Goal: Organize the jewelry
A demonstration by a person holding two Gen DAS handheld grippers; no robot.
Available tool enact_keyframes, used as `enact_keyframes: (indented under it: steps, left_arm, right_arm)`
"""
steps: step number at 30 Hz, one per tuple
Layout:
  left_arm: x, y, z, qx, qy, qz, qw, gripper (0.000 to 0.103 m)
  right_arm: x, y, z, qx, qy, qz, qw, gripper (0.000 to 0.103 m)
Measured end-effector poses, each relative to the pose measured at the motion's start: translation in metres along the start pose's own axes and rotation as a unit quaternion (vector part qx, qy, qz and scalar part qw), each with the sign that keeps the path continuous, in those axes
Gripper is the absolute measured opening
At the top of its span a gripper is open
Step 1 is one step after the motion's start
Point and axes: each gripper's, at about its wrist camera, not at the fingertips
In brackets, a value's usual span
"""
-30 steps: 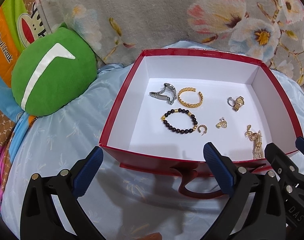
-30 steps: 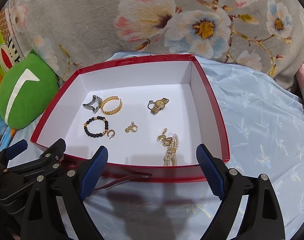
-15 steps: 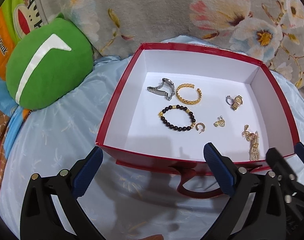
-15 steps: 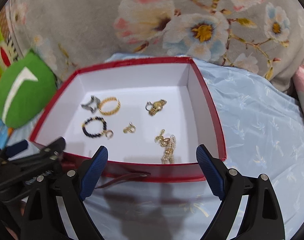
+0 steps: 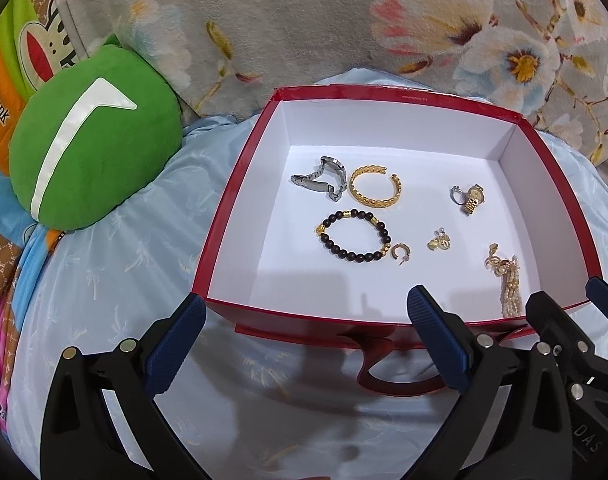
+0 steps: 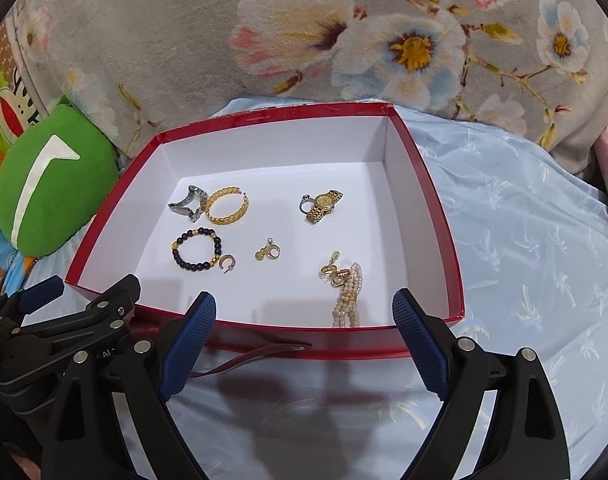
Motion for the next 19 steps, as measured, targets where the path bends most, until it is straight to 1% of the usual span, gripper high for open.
enact_keyframes:
  steps: [6, 14, 19]
  left_arm:
    - [0.0021, 0.0012, 0.0006, 0.005, -0.002, -0.009, 0.9999, 0.098]
    - [0.0024, 0.0013, -0.0007, 0.001, -0.009, -0.010, 0.9999, 0.098]
    - [0.0035, 0.0013, -0.0012, 0.004, -0.014, -0.013, 0.9998, 0.098]
  right_arm:
    - [0.0005, -0.0001, -0.0003, 0.000, 0.002, 0.002, 1.000, 0.088]
    - [0.0007, 0.0003, 0.0002, -0.001, 0.002, 0.002, 1.000, 0.088]
    - [0.0003, 0.0002, 0.0001, -0.001, 0.002, 0.002, 1.000, 0.088]
Point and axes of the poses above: each gripper's, at about its wrist camera, not at the fingertips, and y roughly against the way its jaws point, x to its right, z to its underside, and after that the axes turned 14 degrees about x, right-handed
